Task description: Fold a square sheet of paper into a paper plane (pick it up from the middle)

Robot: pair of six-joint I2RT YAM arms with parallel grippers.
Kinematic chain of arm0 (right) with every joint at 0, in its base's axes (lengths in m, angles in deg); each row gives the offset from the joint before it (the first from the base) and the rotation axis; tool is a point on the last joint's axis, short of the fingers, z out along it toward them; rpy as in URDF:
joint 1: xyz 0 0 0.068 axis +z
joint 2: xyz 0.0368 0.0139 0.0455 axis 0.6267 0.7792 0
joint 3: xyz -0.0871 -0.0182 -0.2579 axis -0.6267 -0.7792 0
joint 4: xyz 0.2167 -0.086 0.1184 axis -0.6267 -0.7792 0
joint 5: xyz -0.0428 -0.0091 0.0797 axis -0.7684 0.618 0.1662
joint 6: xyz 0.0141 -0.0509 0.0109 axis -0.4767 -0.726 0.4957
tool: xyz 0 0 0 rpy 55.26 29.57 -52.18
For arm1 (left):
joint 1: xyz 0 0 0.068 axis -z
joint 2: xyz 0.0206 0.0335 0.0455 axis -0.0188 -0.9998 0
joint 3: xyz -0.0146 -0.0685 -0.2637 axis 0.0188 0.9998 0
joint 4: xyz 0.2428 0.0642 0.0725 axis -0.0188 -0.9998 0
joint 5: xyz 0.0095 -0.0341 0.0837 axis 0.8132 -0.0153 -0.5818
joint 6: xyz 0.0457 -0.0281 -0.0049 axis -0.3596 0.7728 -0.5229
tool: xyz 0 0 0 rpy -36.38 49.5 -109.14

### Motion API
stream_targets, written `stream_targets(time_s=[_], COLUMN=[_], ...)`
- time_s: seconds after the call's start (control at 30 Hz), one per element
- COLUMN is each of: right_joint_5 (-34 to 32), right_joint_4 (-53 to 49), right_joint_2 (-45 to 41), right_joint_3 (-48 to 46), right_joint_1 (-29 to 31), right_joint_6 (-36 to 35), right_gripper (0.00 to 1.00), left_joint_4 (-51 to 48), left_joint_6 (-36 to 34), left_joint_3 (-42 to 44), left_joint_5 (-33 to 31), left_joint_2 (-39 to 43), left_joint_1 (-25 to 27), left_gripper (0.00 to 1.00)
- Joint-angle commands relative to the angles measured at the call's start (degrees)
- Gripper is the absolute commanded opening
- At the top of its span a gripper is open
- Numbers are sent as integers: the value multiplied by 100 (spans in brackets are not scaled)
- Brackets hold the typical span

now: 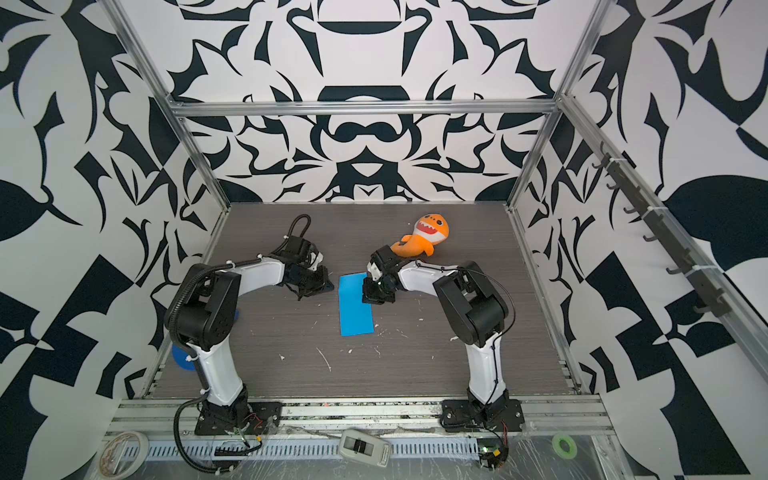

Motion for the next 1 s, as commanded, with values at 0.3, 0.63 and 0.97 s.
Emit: stream_targets(time_s=[0.3,0.63,0.97], right_joint_5=[-1015,-1014,-913], right_joint_4=[-635,-661,-610], right_joint_2=[613,598,578], right_joint_3=[-393,-393,-234], right_joint_1=[45,48,43], right_joint_6=[19,-2,-338], right_gripper=[7,7,7], left_joint_4=[36,-526,-527], left_joint_6=[251,125,309], left_joint_3=[-471,-615,-159], left_joint_5=[44,-518,-583], left_joint_2=[-272,-618,156], left_joint_1=[409,234,-189], left_gripper=[11,10,11])
